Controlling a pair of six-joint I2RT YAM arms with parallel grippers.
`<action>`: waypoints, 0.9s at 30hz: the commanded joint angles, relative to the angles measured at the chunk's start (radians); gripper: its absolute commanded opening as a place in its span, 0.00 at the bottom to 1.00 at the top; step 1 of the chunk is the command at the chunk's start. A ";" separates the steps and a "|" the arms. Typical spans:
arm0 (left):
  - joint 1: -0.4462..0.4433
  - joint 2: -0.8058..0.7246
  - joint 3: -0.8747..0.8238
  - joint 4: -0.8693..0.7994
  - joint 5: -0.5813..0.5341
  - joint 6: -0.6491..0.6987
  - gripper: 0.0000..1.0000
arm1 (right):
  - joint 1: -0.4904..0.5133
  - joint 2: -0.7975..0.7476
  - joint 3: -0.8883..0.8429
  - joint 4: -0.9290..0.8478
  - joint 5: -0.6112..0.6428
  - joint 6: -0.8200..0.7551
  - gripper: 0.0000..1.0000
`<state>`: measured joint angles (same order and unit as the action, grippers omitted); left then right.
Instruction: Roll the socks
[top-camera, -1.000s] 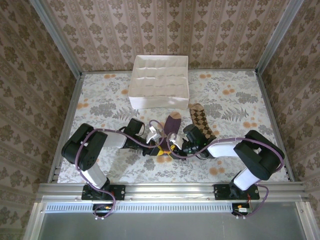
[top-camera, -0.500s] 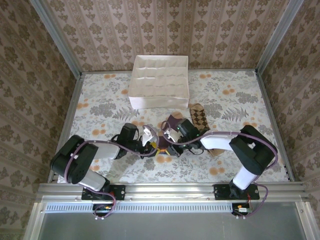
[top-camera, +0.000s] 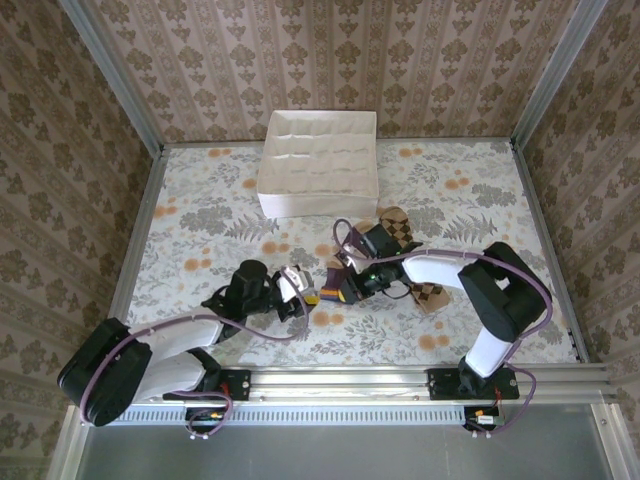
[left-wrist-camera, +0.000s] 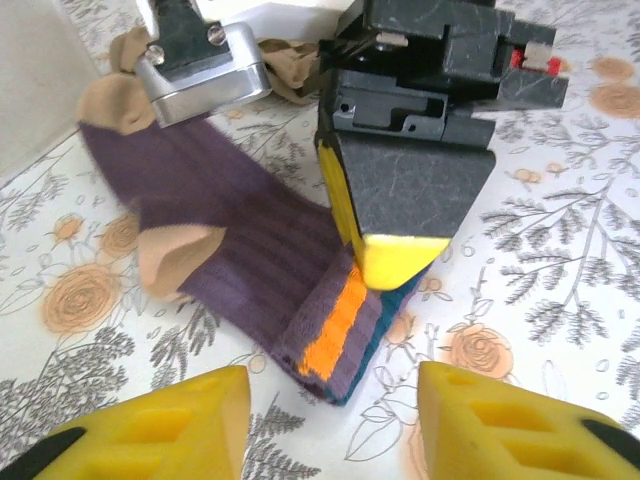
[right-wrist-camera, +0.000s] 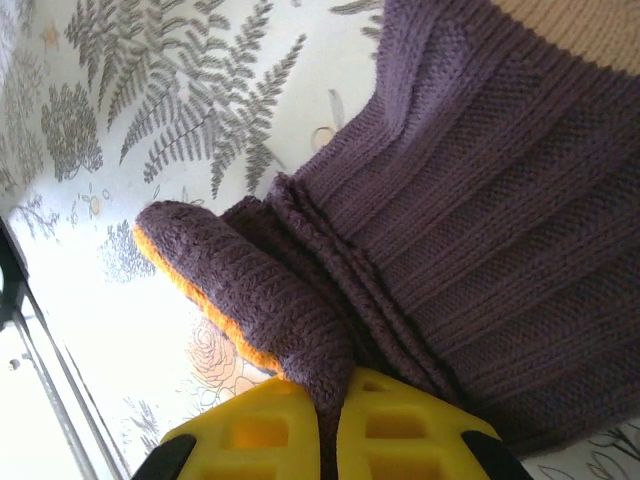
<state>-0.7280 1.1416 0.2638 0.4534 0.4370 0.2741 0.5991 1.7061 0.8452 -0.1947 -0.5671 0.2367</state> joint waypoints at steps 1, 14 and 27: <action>-0.003 0.036 0.003 0.005 -0.057 0.013 0.50 | -0.013 0.064 0.032 -0.152 0.012 0.046 0.00; 0.023 0.330 0.162 0.099 0.091 -0.219 0.60 | -0.015 0.103 0.054 -0.181 -0.014 0.049 0.00; 0.047 0.478 0.217 0.143 0.234 -0.236 0.38 | -0.013 0.093 0.015 -0.133 -0.042 0.080 0.02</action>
<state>-0.6868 1.6005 0.4423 0.5488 0.5983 0.0456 0.5804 1.7687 0.9051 -0.2676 -0.6411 0.2920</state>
